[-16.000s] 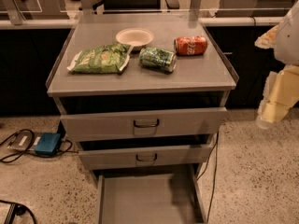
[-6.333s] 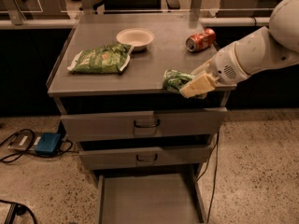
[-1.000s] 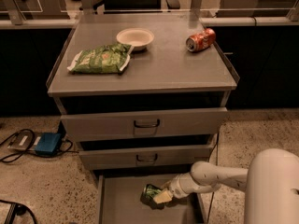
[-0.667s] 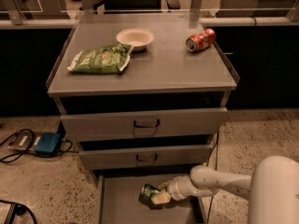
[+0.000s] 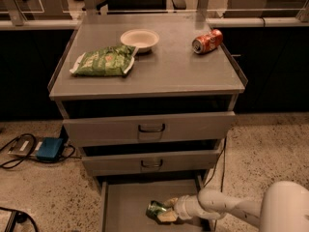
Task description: Place green can into bottom drawer
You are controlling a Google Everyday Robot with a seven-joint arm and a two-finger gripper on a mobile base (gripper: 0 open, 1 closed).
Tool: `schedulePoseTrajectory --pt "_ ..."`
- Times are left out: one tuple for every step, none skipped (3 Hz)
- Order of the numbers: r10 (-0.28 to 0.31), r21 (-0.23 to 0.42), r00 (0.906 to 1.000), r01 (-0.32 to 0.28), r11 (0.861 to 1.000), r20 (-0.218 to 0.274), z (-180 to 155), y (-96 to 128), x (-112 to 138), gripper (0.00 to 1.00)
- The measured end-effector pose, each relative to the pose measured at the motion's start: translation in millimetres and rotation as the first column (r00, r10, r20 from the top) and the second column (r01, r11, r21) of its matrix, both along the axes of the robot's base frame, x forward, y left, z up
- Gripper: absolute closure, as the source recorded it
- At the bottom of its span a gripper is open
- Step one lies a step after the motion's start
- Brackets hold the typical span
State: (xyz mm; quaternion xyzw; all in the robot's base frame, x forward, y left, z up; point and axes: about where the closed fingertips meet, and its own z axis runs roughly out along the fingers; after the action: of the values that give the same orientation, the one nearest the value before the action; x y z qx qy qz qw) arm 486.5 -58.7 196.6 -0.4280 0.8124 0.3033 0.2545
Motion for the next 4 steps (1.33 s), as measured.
schedulePoseTrajectory --pt "-0.009 -0.041 0.9996 0.008 0.999 -0.026 -44 -3 1 1.0" --pt "0.008 -0.104 0.9972 -0.015 0.994 -0.075 -88 8 26 1.0" --pt "0.009 -0.109 0.997 -0.018 0.994 -0.077 -88 11 30 1.0" --pt "0.01 -0.109 0.9969 -0.018 0.994 -0.078 -88 11 30 0.74"
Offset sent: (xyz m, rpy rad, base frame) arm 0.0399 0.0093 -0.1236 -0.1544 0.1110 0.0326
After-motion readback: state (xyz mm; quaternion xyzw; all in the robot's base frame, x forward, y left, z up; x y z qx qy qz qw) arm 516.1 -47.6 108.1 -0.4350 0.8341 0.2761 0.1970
